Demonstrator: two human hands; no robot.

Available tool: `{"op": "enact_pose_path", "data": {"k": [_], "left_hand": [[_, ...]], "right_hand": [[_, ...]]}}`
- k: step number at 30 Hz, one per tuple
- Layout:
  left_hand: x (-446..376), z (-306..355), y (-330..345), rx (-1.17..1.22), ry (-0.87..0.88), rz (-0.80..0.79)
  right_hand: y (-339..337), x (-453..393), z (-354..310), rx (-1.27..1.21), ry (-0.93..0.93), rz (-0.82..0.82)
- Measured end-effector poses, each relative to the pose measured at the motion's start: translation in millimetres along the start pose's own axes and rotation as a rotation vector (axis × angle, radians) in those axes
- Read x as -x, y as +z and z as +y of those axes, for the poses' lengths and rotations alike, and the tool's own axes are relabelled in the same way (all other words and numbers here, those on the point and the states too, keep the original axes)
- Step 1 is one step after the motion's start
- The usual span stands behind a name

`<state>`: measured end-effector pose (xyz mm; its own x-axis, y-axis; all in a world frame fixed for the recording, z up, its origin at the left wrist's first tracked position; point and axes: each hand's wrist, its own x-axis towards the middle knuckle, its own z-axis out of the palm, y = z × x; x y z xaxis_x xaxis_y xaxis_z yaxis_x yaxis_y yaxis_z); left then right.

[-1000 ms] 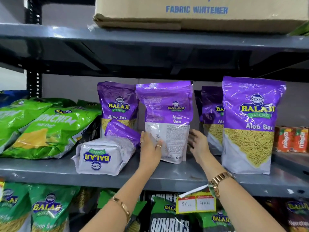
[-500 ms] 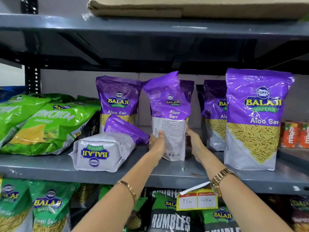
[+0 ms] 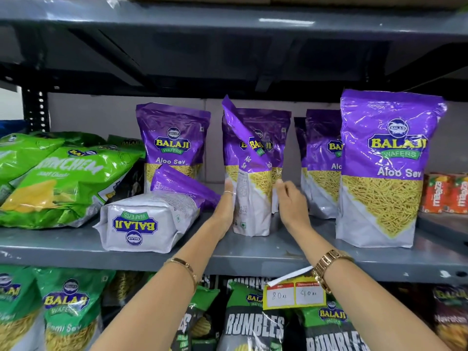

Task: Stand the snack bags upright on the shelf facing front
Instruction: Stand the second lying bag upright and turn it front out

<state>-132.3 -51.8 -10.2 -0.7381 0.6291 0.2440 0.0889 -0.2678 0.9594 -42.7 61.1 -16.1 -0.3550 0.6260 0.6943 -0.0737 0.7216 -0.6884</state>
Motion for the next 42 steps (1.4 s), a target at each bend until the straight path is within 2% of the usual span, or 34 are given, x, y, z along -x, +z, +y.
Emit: {"op": "enact_pose_path", "data": {"k": [2, 5, 8, 10, 14, 19, 23, 28, 34, 38, 42], "left_hand": [[5.3, -1.8, -2.1, -0.009, 0.083, 0.044], [11.8, -6.3, -0.3, -0.099, 0.164, -0.035], [12.2, -14.7, 2.6, -0.274, 0.264, -0.107], [10.8, -18.2, 0.5, -0.335, 0.286, -0.117], [6.3, -18.1, -6.9, -0.370, 0.268, -0.155], [1.4, -14.8, -20.0, -0.308, 0.127, -0.180], [1.7, -14.0, -23.4, -0.339, 0.124, -0.061], [-4.7, -15.6, -21.5, -0.611, 0.122, 0.041], [-9.3, -17.4, -19.4, -0.697, 0.009, -0.079], [-2.8, -13.3, -19.1, -0.735, -0.039, -0.097], [9.4, -10.6, -21.9, -0.769, -0.028, -0.113]], "right_hand": [[4.8, -8.6, 4.4, -0.010, 0.151, 0.002], [11.9, -17.8, 6.6, -0.316, 0.401, -0.144], [16.1, -17.8, 7.1, -0.378, 0.458, -0.374], [17.1, -18.8, 11.8, -0.372, 0.483, -0.429], [13.4, -23.7, 16.3, -0.436, 0.509, -0.382], [7.8, -22.3, 16.7, -0.416, 0.527, -0.356], [4.5, -22.2, 18.9, -0.400, 0.489, -0.268], [8.3, -24.7, 25.1, -0.352, 0.478, -0.153], [9.2, -21.5, 26.6, -0.422, 0.498, -0.232], [0.6, -14.9, 21.6, -0.410, 0.499, -0.367], [-11.0, -4.9, 16.3, -0.383, 0.507, -0.371]]}}
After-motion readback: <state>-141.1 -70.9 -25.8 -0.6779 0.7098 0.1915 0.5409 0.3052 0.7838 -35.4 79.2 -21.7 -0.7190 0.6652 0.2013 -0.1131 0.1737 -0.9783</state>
